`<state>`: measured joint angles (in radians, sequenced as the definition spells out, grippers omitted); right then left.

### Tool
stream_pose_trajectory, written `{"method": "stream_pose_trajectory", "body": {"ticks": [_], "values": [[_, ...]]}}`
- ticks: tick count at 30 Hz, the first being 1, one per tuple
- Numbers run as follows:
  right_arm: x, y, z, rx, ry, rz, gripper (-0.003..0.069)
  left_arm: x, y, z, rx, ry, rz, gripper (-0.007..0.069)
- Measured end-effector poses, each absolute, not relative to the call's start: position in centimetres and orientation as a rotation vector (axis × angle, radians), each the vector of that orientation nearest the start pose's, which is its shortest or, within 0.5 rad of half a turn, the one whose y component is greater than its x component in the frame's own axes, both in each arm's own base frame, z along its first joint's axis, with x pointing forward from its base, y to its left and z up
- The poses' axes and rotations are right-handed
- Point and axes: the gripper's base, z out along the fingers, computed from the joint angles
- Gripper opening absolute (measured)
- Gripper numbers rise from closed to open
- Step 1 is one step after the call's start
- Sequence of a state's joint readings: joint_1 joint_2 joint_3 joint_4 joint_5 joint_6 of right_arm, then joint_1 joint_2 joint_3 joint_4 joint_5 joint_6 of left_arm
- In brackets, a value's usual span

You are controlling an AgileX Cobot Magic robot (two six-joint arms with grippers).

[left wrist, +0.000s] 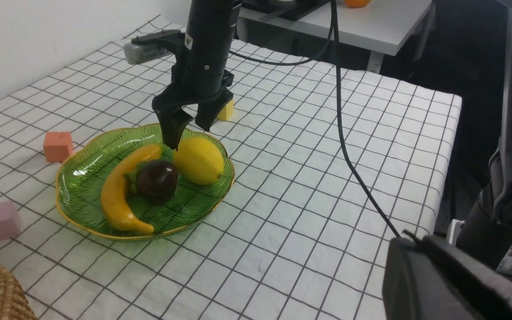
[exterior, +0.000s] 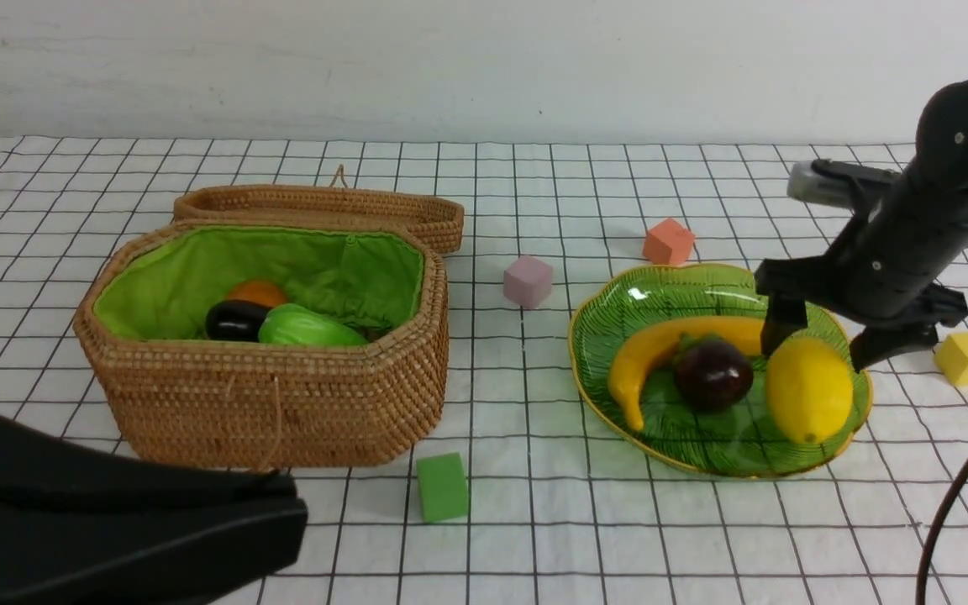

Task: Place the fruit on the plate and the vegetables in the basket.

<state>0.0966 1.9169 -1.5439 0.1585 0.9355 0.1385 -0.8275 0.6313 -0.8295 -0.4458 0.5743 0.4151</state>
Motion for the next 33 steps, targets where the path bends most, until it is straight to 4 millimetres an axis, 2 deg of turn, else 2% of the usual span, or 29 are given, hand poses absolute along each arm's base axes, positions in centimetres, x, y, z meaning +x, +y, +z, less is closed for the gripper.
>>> {"method": "stream_pose_trajectory", "body": {"ticks": [2, 3, 5, 6, 7, 9, 10, 12, 14, 15, 16, 17, 19, 20, 21, 23, 27, 30, 33], "values": [[40.6, 5.1, 24.9, 0.154, 2.787, 0.262, 0.0678, 6.2, -9.9, 39.1, 0.938, 1.624, -0.769, -0.0006], [40.2, 5.1, 26.8, 0.143, 2.762, 0.267, 0.0667, 6.2, -9.9, 39.1, 0.938, 1.621, -0.765, -0.0006], [39.5, 5.0, 29.0, 0.127, 2.731, 0.271, 0.0639, 6.3, -9.9, 39.2, 0.936, 1.619, -0.763, -0.0006], [39.4, 5.0, 29.3, 0.126, 2.728, 0.272, 0.0635, 6.3, -9.9, 39.2, 0.937, 1.618, -0.761, -0.0006], [38.2, 4.9, 31.7, 0.099, 2.701, 0.266, 0.0588, 6.4, -9.9, 39.2, 0.938, 1.61, -0.742, -0.0006], [37.0, 4.8, 33.2, 0.071, 2.702, 0.259, 0.0547, 6.4, -9.8, 39.2, 0.936, 1.606, -0.731, -0.0009], [35.2, 4.6, 35.1, 0.027, 2.697, 0.248, 0.0477, 6.5, -9.6, 39.3, 0.919, 1.598, -0.717, -0.0013], [32.4, 4.3, 37.1, -0.012, 2.684, 0.239, 0.037, 6.3, -9.1, 39.3, 0.874, 1.581, -0.707, -0.0013], [29.6, 4.0, 38.3, -0.028, 2.663, 0.236, 0.0262, 6.0, -8.3, 38.8, 0.801, 1.558, -0.717, -0.0013], [29.2, 4.0, 38.4, -0.029, 2.66, 0.236, 0.025, 5.9, -8.2, 38.8, 0.795, 1.554, -0.714, -0.0013], [26.4, 3.7, 39.1, -0.033, 2.636, 0.239, 0.0155, 5.4, -7.3, 38.1, 0.74, 1.525, -0.726, -0.0013], [24.6, 3.6, 38.8, -0.032, 2.643, 0.242, 0.0091, 5.1, -6.7, 36.9, 0.699, 1.513, -0.735, -0.0013], [20.9, 3.3, 38.7, -0.033, 2.62, 0.257, 0.0015, 4.8, -6.0, 35.1, 0.667, 1.491, -0.73, -0.0013], [20.5, 3.3, 38.3, -0.032, 2.632, 0.26, 0.001, 4.7, -6.0, 34.9, 0.663, 1.49, -0.732, -0.0013], [17.8, 3.1, 37.5, -0.03, 2.623, 0.27, -0.0008, 4.6, -5.7, 33.3, 0.653, 1.477, -0.719, -0.0013], [14.3, 2.8, 36.4, -0.016, 2.588, 0.284, -0.0008, 4.5, -5.4, 31.2, 0.641, 1.464, -0.707, -0.0013], [8.4, 2.3, 33.0, 0.037, 2.484, 0.322, -0.0008, 4.6, -5.3, 28.0, 0.617, 1.458, -0.703, -0.0013], [6.1, 2.1, 31.0, 0.062, 2.418, 0.334, -0.0005, 4.8, -5.4, 26.5, 0.622, 1.482, -0.694, -0.0013], [4.8, 1.8, 29.6, 0.075, 2.351, 0.334, -0.0001, 4.9, -5.5, 24.5, 0.645, 1.538, -0.679, -0.0013]]}}
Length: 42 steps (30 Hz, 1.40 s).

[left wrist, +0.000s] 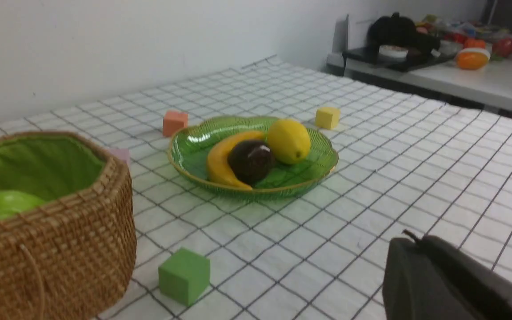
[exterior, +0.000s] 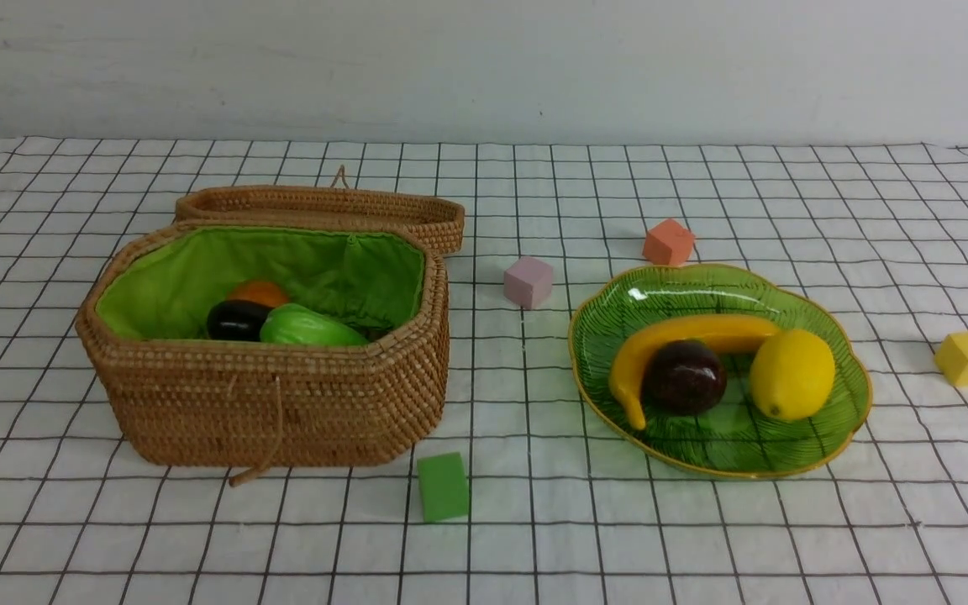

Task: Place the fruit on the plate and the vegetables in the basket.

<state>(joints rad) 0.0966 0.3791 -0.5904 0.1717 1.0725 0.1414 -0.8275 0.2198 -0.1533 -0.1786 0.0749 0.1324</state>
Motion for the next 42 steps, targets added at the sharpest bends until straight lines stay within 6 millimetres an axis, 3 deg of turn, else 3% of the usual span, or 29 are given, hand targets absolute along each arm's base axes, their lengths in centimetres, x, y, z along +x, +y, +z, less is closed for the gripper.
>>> {"method": "stream_pose_trajectory", "body": {"ticks": [6, 11, 19, 22, 25, 27, 33, 42], "values": [[5.0, 1.8, 29.0, 0.144, 2.304, 0.369, 0.0006, 4.9, -5.6, 21.3, 0.689, 1.638, -0.653, -0.0013], [5.0, 1.8, 29.1, 0.15, 2.301, 0.373, 0.0012, 4.8, -5.5, 19.8, 0.721, 1.704, -0.639, -0.0013], [5.2, 1.5, 29.1, 0.147, 2.282, 0.324, 0.0016, 4.6, -5.5, 18.9, 0.756, 1.769, -0.627, -0.0013], [5.6, 1.1, 28.7, 0.135, 2.177, 0.269, 0.0003, 4.5, -5.4, 18.8, 0.763, 1.781, -0.625, -0.0013], [5.8, 0.9, 26.7, 0.069, 2.031, 0.222, -0.0008, 4.5, -5.4, 18.8, 0.765, 1.782, -0.625, -0.0013], [5.6, 0.8, 24.0, 0.021, 1.914, 0.189, -0.0008, 4.5, -5.4, 18.8, 0.765, 1.783, -0.625, -0.0013], [5.2, 0.6, 17.5, -0.003, 1.886, 0.149, -0.0008, 4.5, -5.4, 18.7, 0.765, 1.787, -0.625, -0.0008], [5.2, 0.6, 17.5, 0.012, 1.875, 0.152, -0.0008, 4.5, -5.4, 18.7, 0.765, 1.786, -0.625, -0.0005]]}}
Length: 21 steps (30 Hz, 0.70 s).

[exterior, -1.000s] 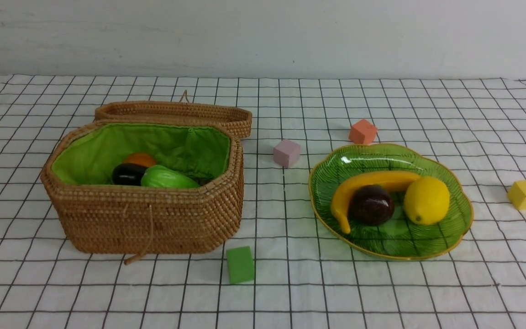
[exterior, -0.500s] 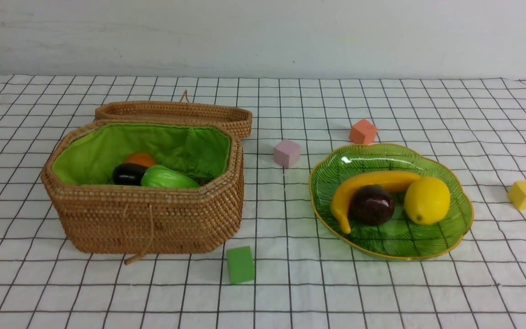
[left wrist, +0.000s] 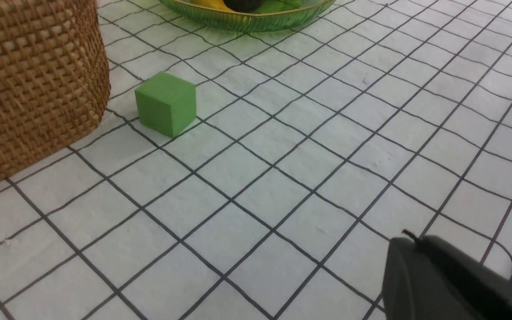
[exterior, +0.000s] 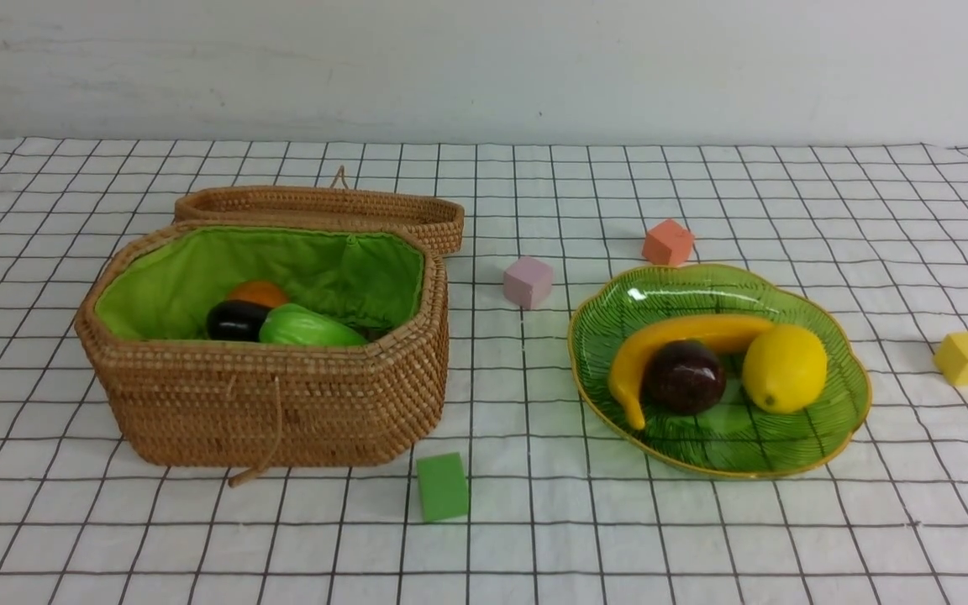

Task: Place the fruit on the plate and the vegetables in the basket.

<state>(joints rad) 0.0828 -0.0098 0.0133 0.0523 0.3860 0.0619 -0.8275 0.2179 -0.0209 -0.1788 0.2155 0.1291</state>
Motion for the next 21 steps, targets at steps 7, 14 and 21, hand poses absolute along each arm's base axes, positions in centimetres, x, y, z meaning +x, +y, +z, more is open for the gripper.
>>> {"method": "stream_pose_trajectory", "body": {"ticks": [7, 14, 21], "values": [[5.18, 0.61, 17.46, 0.016, 1.875, 0.154, -0.0006, 4.49, -5.4, 18.75, 0.763, 1.782, -0.627, -0.0001], [5.18, 0.61, 17.46, 0.016, 1.875, 0.154, -0.0003, 4.49, -5.4, 18.76, 0.763, 1.781, -0.627, 0.0], [5.18, 0.61, 17.46, 0.016, 1.875, 0.154, 0.0001, 4.53, -5.37, 18.57, 0.762, 1.776, -0.619, 0.0005]]}}
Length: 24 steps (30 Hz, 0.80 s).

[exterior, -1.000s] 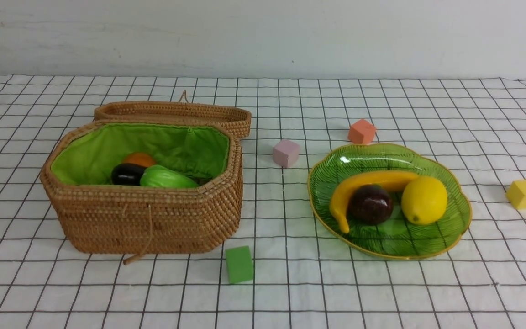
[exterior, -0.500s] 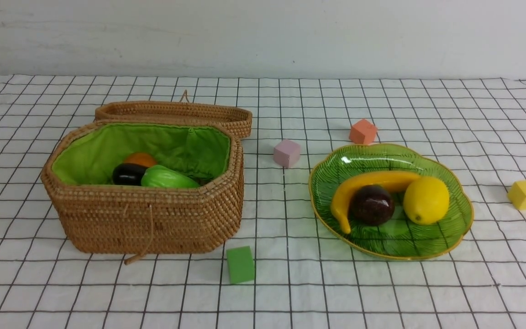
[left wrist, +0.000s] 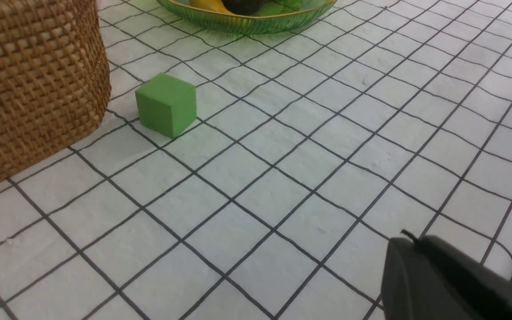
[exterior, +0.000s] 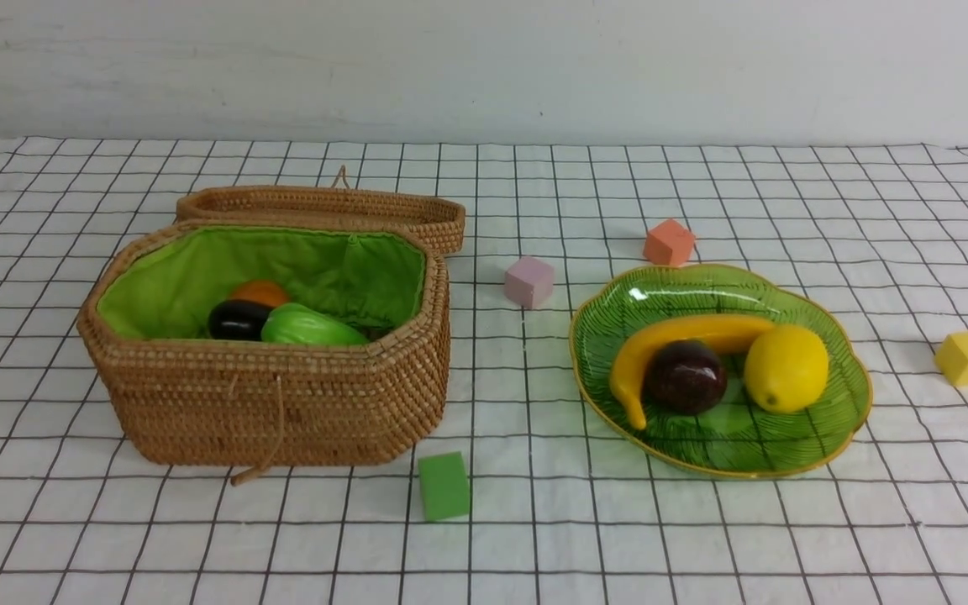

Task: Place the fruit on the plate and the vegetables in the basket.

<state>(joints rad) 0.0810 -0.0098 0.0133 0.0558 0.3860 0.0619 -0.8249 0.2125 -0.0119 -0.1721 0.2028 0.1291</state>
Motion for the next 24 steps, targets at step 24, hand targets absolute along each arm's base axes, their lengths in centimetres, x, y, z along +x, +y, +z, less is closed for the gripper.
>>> {"method": "stream_pose_trajectory", "body": {"ticks": [24], "values": [[5.2, 0.6, 17.5, 0.017, 1.873, 0.155, 0.0015, 5.1, -1.4, 16.9, -0.013, 1.9, -0.323, -0.0013]]}}
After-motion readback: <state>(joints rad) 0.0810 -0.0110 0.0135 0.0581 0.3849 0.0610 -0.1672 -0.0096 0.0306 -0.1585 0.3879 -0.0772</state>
